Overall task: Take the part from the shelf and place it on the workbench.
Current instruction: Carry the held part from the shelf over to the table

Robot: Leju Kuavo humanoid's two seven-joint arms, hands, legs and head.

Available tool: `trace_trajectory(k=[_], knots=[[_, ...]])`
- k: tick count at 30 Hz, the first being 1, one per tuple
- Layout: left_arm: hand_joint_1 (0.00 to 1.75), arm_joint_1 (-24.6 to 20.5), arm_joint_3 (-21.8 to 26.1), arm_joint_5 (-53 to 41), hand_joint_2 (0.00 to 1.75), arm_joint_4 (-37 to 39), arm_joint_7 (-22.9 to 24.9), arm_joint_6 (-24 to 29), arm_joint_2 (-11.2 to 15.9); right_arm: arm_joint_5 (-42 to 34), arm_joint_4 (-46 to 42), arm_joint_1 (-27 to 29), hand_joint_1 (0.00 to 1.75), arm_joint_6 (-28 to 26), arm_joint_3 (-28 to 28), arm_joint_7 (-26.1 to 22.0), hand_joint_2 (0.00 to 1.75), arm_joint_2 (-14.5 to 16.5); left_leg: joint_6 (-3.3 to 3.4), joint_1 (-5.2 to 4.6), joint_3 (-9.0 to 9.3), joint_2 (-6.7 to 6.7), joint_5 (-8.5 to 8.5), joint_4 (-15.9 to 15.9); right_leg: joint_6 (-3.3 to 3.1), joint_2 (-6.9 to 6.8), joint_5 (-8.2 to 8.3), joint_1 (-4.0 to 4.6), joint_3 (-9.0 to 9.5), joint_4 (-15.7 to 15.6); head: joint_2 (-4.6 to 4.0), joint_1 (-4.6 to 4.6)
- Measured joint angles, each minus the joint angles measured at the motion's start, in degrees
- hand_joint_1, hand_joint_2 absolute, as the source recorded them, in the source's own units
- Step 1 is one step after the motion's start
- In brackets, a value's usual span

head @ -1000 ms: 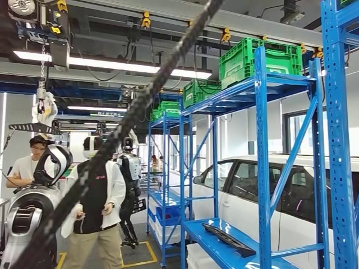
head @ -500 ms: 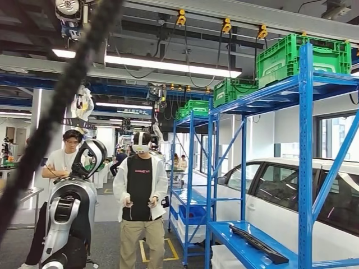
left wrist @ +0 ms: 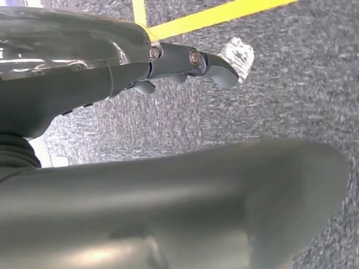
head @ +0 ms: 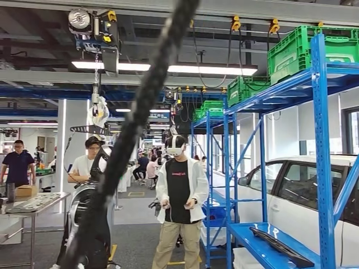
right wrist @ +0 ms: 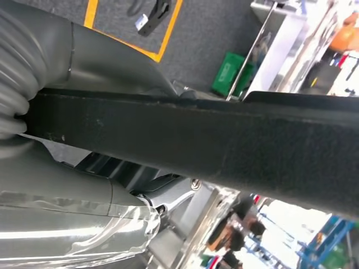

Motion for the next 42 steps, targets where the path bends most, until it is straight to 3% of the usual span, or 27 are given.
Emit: trace_trajectory(k=[2,3,5,7,10,11,13,15,16,17,18,20,22,25,27,28,30,32,33,34,36,38,42], knots=[[0.0,0.1,0.0,-0.1,1.75,0.0,0.2,0.0,0.0,0.0,0.3,0.0,1.75,0.3,0.3,0.2,1.75,0.0,-0.43,0.32,-1.74,0.33,-0.61,3.7,0.07,-0.95,-0.08,0.0,0.01,0.0,0.0,0.0],[0.0,0.2,0.0,-0.1,1.75,0.0,0.2,0.0,0.0,-0.1,0.4,-0.1,1.75,0.3,0.4,0.3,1.75,0.0,-0.58,0.5,-0.97,0.55,0.65,2.2,0.2,-1.33,-0.16,-0.02,0.07,0.1,0.0,0.0],[0.0,0.2,0.0,-0.1,1.75,0.0,0.2,0.0,0.0,-0.1,0.5,-0.5,1.75,0.6,0.7,0.6,1.75,0.0,-0.85,0.69,2.84,1.72,4.18,-5.1,0.69,-2.01,-0.52,-0.08,0.22,0.4,0.0,0.0],[0.0,0.0,0.0,-0.2,1.75,0.0,0.2,0.0,0.1,-0.4,0.7,-1.2,1.75,1.2,0.9,1.0,1.75,0.0,-0.46,0.49,5.53,2.8,5.86,-10.5,1.4,-2.54,-0.99,0.1,0.13,0.9,0.0,-0.01],[0.0,0.0,0.0,-0.3,1.75,0.0,0.2,0.0,0.1,-1.0,1.1,-2.2,1.75,2.0,1.4,1.6,1.75,-0.1,0.83,0.09,5.7,2.42,5.83,-11.4,2.26,-3.26,-1.29,0.14,0.2,1.0,0.0,-0.03],[0.0,0.1,0.0,-0.3,1.75,0.0,0.2,0.0,0.1,-1.2,1.2,-2.5,1.75,2.2,1.5,1.8,1.75,-0.1,1.23,0.09,5.68,2.14,5.9,-11.4,2.51,-2.94,-1.77,0.01,0.15,1.4,0.0,-0.03],[0.0,0.0,0.0,-0.3,1.75,0.0,0.2,0.0,0.1,-1.4,1.4,-2.9,1.75,2.4,1.7,2.0,1.75,-0.2,1.87,0.18,5.68,1.56,6.08,-11.5,2.86,-1.48,-4.49,-0.17,-1.4,5.3,0.0,-0.03],[0.0,-0.1,0.0,-0.4,1.75,0.0,0.2,0.0,0.1,-1.7,1.7,-3.1,1.75,2.4,1.8,2.0,1.75,-0.5,2.21,0.02,5.64,0.85,6.09,-11.5,2.89,-0.35,-8.23,-0.18,-4.92,13.2,0.0,-0.03],[0.0,-0.1,0.1,-0.5,1.75,0.0,0.2,0.0,0.1,-1.8,1.9,-3.0,1.75,2.3,1.9,2.0,1.75,-0.6,2.3,-0.12,5.65,0.45,6.09,-11.5,2.81,-0.17,-9.25,-0.16,-6.53,16.5,0.0,-0.03],[0.0,-0.1,0.1,-0.6,1.75,0.0,0.2,-0.1,0.0,-1.9,2.0,-2.9,1.75,2.2,2.0,1.9,1.75,-0.7,2.36,-0.27,5.67,0.05,6.09,-11.5,2.65,-0.07,-9.22,-0.11,-7.35,18.0,0.0,-0.03],[0.0,0.0,0.1,-0.7,1.75,0.0,0.2,-0.1,0.0,-1.9,2.1,-2.8,1.75,1.9,2.1,1.8,1.75,-0.7,2.39,-0.42,5.72,-0.37,6.09,-11.5,2.37,0.06,-8.02,0.01,-7.11,17.1,0.0,-0.04],[0.0,0.0,0.1,-0.8,1.75,0.0,0.2,-0.1,-0.1,-2.0,2.2,-2.9,1.75,1.3,2.1,1.6,1.75,-0.8,2.4,-0.53,5.92,-1.17,6.09,-11.5,1.41,1.03,-3.58,0.46,-4.14,9.9,0.0,-0.03],[0.0,-0.2,0.1,-0.8,1.75,0.0,0.2,-0.1,-0.3,-2.0,2.2,-3.1,1.75,0.7,2.1,1.5,1.75,-0.9,2.3,-0.51,5.86,-1.9,6.15,-11.5,0.53,2.31,-0.58,0.87,-1.43,3.5,0.01,-0.02],[0.0,-0.1,0.1,-0.9,1.75,0.0,0.2,-0.2,-0.5,-2.0,2.1,-3.3,1.75,0.3,2.0,1.4,1.75,-1.0,1.77,-0.4,5.44,-2.64,6.44,-11.6,0.17,2.24,-0.25,1.04,-0.68,1.4,0.01,-0.02],[0.0,0.1,0.3,-0.9,1.75,0.0,0.2,-0.3,-0.5,-2.0,1.8,-3.4,1.75,0.1,1.9,1.4,1.75,-0.9,1.34,-0.49,4.79,-1.99,5.44,-10.5,-0.06,1.55,0.01,0.73,-0.35,0.4,0.0,-0.03],[0.0,0.0,0.3,-1.0,1.75,0.0,0.2,-0.3,-0.5,-1.9,1.6,-3.4,1.75,0.0,1.8,1.4,1.75,-0.9,1.1,-0.49,3.89,-1.36,4.1,-8.5,-0.16,1.16,0.17,0.57,-0.19,0.1,0.0,-0.02],[0.0,-0.1,0.5,-1.0,1.75,0.0,0.1,-0.3,-0.5,-1.8,1.0,-3.4,1.75,-0.2,1.6,1.4,1.75,-0.8,0.57,-0.24,0.73,-0.18,0.48,-1.4,-0.3,0.38,0.25,0.54,-0.11,-0.1,0.0,-0.02],[0.0,-0.1,0.6,-1.1,1.75,0.0,-0.1,-0.3,-0.5,-1.7,0.5,-3.4,1.75,-0.3,1.5,1.5,1.75,-0.8,0.03,0.15,-1.65,0.2,-1.09,3.9,-0.24,-0.38,0.19,0.51,-0.07,0.0,0.0,-0.02],[0.0,0.0,0.7,-1.1,1.75,0.0,-0.1,-0.3,-0.5,-1.6,0.3,-3.4,1.75,-0.3,1.5,1.6,1.75,-0.8,-0.24,0.39,-1.41,0.38,-0.33,3.6,-0.13,-0.71,0.12,0.46,-0.04,0.0,0.0,-0.02],[0.0,0.0,0.8,-1.1,1.75,0.0,-0.2,-0.3,-0.5,-1.5,0.0,-3.5,1.75,-0.3,1.4,1.7,1.75,-0.8,-0.49,0.63,-0.02,0.67,1.36,0.9,0.07,-1.0,-0.02,0.37,0.0,0.2,0.0,-0.02],[0.0,-0.1,0.9,-1.1,1.75,0.0,-0.3,-0.4,-0.4,-1.4,-0.5,-3.8,1.75,-0.3,1.3,1.8,1.75,-0.9,-0.84,0.86,3.94,1.77,4.61,-6.9,0.77,-1.48,-0.52,0.34,-0.09,0.8,0.0,-0.01],[0.0,-0.3,0.9,-1.1,1.75,0.0,-0.4,-0.4,-0.4,-1.3,-0.8,-4.1,1.75,-0.3,1.1,2.0,1.75,-0.9,-0.35,0.64,5.85,2.39,5.51,-10.7,1.47,-1.82,-0.89,0.46,-0.28,1.4,0.0,-0.02],[0.0,-0.1,1.0,-1.2,1.75,0.0,-0.6,-0.4,-0.3,-1.4,-1.2,-4.9,1.75,0.3,1.1,2.3,1.75,-1.0,1.36,0.25,5.75,1.64,5.66,-11.0,2.36,-1.88,-1.85,0.06,-0.44,2.2,0.0,-0.04]])
